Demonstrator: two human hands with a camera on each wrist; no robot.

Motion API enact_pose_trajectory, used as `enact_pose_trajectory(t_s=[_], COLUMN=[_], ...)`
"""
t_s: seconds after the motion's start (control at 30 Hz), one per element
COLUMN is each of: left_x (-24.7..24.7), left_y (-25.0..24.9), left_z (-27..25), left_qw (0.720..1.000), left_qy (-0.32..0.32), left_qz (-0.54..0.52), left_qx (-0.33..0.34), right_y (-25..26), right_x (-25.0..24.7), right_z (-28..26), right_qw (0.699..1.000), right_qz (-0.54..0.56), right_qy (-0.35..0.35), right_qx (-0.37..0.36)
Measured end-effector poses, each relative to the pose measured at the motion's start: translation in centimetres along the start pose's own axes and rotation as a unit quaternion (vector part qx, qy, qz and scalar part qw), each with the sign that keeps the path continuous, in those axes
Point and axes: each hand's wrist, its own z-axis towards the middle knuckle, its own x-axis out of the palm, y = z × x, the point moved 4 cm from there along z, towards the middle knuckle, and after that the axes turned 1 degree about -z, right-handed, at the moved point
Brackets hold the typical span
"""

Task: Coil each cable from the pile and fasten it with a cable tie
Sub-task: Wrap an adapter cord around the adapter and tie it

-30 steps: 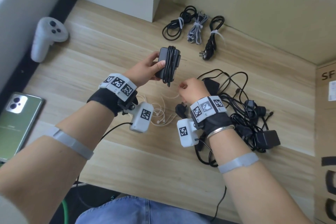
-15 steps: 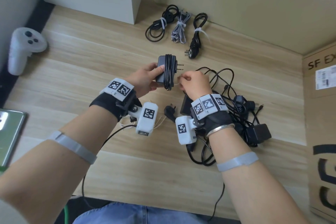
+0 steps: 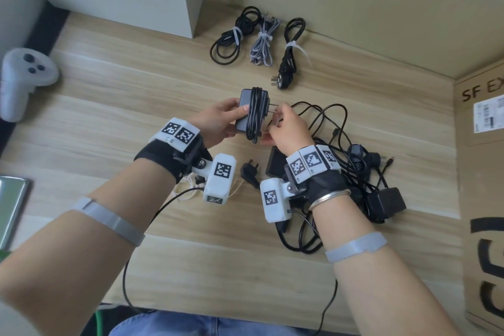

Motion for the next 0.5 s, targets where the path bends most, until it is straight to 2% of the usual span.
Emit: enact_pose_trajectory(t_s=[0.17, 0.27, 0.4, 0.5], left_x=[-0.4, -1.1, -1.5, -0.7], left_y=[0.2, 0.5, 0.8, 0.3], left_z=[0.4, 0.8, 1.2, 1.2], left_qw=[0.999, 0.997, 0.978, 0.942], left_qy=[-0.022, -0.05, -0.082, -0.08], left_qz=[0.026, 0.059, 0.189, 0.326], left_qx=[-0.016, -0.026, -0.03, 0.001], right_y=[-0.6, -0.7, -0.9, 0.1], right_x=[0.1, -0.3, -0.7, -0.6], right_z=[0.5, 0.1, 0.1, -0.1], right_qw=[0.998, 0.999, 0.998, 0.994], right_qz=[0.06, 0.04, 0.044, -0.012], right_qy=[-0.01, -0.012, -0.052, -0.066], right_qx=[0.012, 0.003, -0.014, -0.081])
